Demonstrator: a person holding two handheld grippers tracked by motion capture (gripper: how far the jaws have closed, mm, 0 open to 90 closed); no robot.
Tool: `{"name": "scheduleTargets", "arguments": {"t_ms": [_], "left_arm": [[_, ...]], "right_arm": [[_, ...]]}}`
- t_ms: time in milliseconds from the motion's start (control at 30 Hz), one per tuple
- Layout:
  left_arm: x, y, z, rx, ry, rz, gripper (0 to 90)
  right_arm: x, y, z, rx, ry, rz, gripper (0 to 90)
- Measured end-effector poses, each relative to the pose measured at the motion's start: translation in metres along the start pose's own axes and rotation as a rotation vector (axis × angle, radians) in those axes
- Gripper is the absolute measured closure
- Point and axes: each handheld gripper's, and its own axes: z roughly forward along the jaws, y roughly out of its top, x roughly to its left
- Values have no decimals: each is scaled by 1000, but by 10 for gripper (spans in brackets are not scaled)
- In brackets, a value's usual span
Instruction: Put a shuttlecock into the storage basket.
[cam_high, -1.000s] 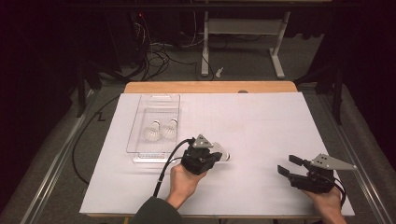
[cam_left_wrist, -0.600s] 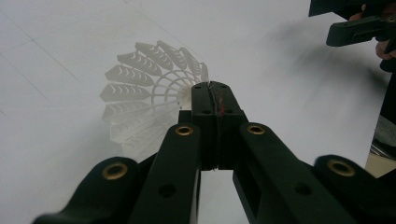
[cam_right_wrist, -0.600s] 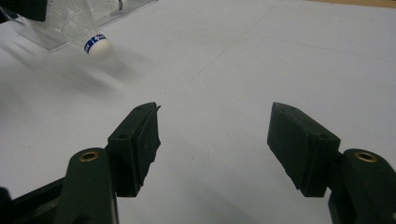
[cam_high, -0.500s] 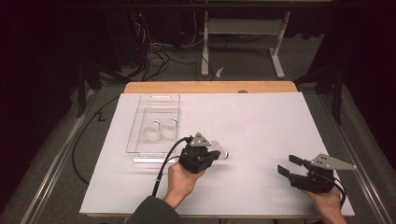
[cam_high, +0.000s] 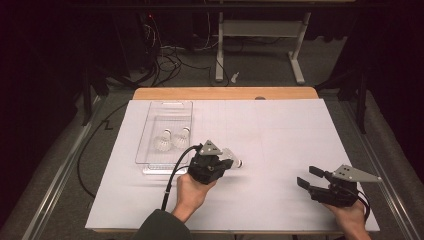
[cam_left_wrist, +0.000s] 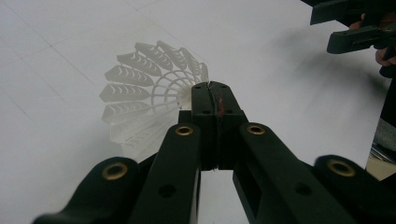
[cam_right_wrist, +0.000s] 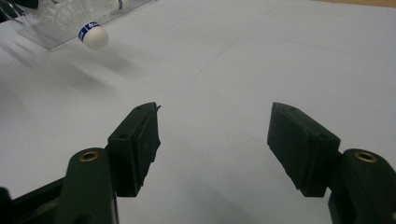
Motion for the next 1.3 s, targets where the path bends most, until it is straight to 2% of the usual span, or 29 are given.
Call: {"name": "scheduleTargets", "arguments": {"t_ms": [467,1300], "left_arm": [[3,3,-9,-12,17,6,898],[13,4,-24,-30,45,-12,898]], "right_arm": [[0,0,0,2,-1,1,344],[0,0,0,0,-1,1,344]]}}
